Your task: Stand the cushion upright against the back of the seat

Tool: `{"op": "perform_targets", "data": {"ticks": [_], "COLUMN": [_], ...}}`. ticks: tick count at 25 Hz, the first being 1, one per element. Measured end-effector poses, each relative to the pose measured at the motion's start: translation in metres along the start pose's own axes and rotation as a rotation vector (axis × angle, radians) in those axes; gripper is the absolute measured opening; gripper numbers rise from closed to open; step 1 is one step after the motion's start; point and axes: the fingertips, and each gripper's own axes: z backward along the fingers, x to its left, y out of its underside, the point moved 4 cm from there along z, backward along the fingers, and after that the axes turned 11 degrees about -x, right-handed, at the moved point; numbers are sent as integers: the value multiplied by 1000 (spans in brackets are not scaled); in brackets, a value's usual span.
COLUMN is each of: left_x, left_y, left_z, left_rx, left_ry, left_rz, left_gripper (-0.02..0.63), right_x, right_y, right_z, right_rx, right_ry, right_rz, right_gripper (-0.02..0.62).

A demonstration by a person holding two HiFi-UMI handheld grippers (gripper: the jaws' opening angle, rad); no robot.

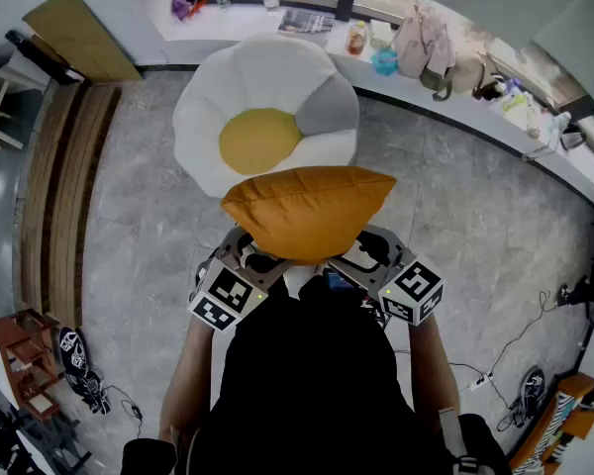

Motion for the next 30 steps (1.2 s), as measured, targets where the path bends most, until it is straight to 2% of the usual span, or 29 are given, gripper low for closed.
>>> {"op": "perform_targets", "data": {"ticks": [6,17,24,30], "left_x": [-3,-18,-46,-71], "left_y": [-6,-6,2,4], "left_z": [-7,-22,-52,-76], "left_rx": [-15,3,33,75], "left_ry": [20,61,130,173], "left_rz": [9,-28,-18,-24], "left_gripper": [267,273,279,287], "right_x": [-3,-5,-13,-20], "right_y": [-4,6,26,41], "right_z": [9,28,65,97], "right_rx": [-43,-21,12,-5], "right_ry": [13,41,89,115], "right_rz": [-19,-22,-27,-35], "right_gripper": [267,269,275,267]}}
